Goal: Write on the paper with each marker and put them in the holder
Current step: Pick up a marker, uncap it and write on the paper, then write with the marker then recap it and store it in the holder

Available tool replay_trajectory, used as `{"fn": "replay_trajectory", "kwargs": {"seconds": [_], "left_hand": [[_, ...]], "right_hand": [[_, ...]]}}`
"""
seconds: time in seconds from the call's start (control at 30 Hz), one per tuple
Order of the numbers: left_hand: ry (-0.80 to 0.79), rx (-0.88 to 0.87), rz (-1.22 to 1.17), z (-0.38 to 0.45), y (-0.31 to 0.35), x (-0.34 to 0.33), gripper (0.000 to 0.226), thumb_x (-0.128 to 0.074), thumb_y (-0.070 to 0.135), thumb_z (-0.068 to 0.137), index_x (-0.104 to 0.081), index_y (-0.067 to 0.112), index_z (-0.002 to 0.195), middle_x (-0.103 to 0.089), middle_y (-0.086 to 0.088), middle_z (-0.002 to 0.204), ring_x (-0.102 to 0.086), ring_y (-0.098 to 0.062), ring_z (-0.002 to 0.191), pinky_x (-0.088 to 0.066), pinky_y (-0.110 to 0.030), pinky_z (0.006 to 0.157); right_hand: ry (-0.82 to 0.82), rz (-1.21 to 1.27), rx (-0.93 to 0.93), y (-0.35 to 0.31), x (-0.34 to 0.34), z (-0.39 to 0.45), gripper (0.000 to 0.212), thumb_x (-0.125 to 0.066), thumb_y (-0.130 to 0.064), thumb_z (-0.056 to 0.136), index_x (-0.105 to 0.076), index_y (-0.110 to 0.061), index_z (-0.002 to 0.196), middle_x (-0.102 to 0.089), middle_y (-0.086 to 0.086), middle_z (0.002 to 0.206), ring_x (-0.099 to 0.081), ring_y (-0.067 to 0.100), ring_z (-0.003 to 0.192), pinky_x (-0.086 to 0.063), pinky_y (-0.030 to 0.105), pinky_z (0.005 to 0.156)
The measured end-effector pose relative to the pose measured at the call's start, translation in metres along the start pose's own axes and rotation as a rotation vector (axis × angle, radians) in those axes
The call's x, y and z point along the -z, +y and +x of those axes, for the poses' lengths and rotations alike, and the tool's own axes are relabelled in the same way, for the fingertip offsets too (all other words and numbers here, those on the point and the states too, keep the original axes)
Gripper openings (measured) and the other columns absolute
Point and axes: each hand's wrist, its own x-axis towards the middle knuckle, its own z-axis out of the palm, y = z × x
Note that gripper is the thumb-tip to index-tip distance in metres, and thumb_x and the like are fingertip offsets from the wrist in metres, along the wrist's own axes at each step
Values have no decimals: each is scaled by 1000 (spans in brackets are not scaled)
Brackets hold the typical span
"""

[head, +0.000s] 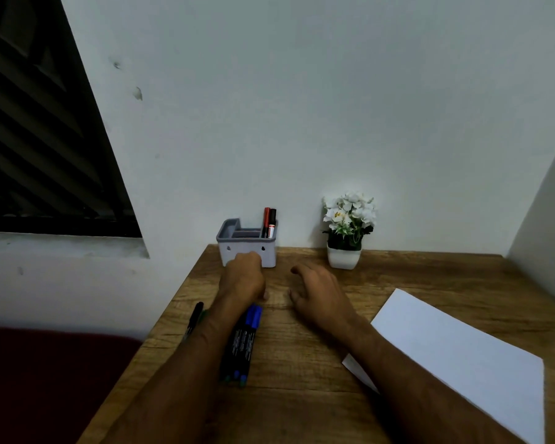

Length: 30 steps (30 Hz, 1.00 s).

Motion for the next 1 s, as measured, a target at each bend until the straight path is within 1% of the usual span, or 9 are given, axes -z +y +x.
{"fn": "replay_trajectory", "kwargs": {"seconds": [0.1,0.17,0.27,0.4,0.57,0.7,0.8,0.9,1.0], "left_hand": [[-41,-6,43,-12,2,-4,57,-95,32,56,-65,13,100,-64,-6,105,-63,-24,99,-57,-34,80],[-50,1,55,-19,3,-6,56,-96,32,56,-65,14,99,-65,-7,107,-63,-24,101,-57,-36,82],[-36,12,72,-27,6,-6,55,-96,33,55,-67,16,98,-67,-6,106,-64,-26,100,-57,-38,82],[-8,6,83,-34,10,-5,47,-93,29,61,-67,16,97,-68,-7,105,-64,-27,100,-57,-39,81],[30,-19,111,-37,12,-5,25,-78,15,77,-64,11,99,-66,-12,110,-64,-29,103,-57,-38,80],[44,-41,163,-39,17,-7,27,-65,10,87,-61,10,113,-60,-13,121,-59,-31,114,-54,-39,88],[64,-44,193,-41,22,-9,25,-55,12,93,-58,11,118,-58,-12,123,-57,-30,116,-54,-39,90],[64,-30,192,-42,27,-9,26,-58,13,93,-59,11,118,-59,-11,121,-58,-28,114,-55,-37,89],[27,-1,115,-42,30,-8,26,-69,11,84,-64,12,110,-63,-10,113,-62,-25,105,-57,-34,82]], "right_hand": [[-1,-1,-12,-1,2,-6,44,-66,-22,94,-58,-12,136,-63,5,132,-56,21,123,-45,30,100],[-4,4,-11,-2,3,-10,44,-66,-22,95,-58,-12,137,-63,6,134,-55,21,125,-43,29,101],[-14,8,-22,-3,5,-15,47,-66,-24,96,-55,-13,140,-61,5,137,-53,21,129,-42,31,105],[-22,9,-42,0,7,-20,47,-67,-25,95,-56,-13,139,-61,5,135,-53,21,128,-45,33,106],[-9,6,-34,0,10,-25,46,-67,-24,95,-57,-11,138,-62,6,135,-54,21,127,-44,33,106],[-10,10,-34,-1,11,-28,47,-66,-24,96,-57,-12,140,-61,6,137,-53,21,129,-44,33,108],[-15,18,-45,-1,12,-30,46,-67,-24,96,-57,-12,139,-61,5,137,-54,20,128,-46,33,108],[-19,17,-54,0,13,-31,46,-67,-24,95,-58,-12,139,-62,5,137,-54,20,128,-46,32,107],[-19,18,-60,1,15,-32,46,-67,-24,95,-58,-12,139,-62,5,137,-54,20,129,-46,32,107]]}}
